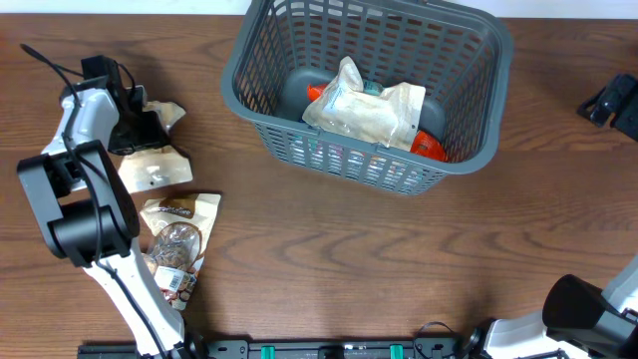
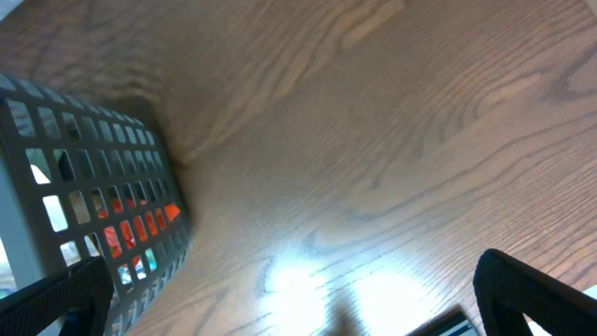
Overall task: Pack container
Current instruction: 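Lower the left gripper onto the next beige pouch and grasp it, then lift the pouch and carry it into the basket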
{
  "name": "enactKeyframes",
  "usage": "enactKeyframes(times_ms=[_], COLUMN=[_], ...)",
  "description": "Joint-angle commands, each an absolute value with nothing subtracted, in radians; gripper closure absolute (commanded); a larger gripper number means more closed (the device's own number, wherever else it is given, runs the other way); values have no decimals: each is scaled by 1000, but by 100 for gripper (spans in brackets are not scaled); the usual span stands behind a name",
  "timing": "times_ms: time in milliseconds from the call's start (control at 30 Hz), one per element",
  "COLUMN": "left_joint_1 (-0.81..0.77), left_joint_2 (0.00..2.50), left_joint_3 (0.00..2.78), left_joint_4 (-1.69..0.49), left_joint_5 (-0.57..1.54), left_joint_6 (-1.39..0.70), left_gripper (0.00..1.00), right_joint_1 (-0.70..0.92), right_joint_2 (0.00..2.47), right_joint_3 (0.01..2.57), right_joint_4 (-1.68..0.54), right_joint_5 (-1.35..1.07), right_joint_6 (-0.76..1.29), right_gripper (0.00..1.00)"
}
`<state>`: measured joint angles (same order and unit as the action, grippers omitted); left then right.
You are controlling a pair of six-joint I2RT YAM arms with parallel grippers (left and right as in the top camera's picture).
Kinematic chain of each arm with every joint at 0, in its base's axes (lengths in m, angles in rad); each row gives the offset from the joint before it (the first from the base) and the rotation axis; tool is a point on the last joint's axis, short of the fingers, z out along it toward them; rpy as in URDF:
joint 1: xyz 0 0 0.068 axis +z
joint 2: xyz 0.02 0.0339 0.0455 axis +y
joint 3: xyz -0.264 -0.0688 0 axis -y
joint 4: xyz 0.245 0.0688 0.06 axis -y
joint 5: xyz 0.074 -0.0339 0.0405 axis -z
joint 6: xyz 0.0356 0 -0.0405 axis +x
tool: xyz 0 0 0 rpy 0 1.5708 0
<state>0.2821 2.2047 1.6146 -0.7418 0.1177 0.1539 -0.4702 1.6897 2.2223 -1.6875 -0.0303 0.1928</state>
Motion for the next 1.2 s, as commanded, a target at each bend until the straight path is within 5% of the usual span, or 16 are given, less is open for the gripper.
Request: enactKeyframes(times_ms=[0, 300, 800, 1167], left_joint_1=[269, 270, 268, 269], left_joint_2=[2295, 2219, 1679, 1421], left_joint_3=[1588, 1628, 1829, 1829], left_joint_4=[-745, -761, -753, -730], left_joint_5=[122, 82, -41, 292], left_joint_6=[152, 196, 321, 326], left_gripper=[94, 95, 94, 94], right_joint_1=[-462, -462, -462, -462], right_joint_2=[1688, 1688, 1688, 1688], right_joint_3=[2218, 2218, 2218, 2218], right_joint_4=[-1695, -1695, -1695, -1691], right_joint_5=[-35, -35, -35, -35], right_joint_6=[178, 178, 178, 178], right_gripper=[1, 1, 1, 1])
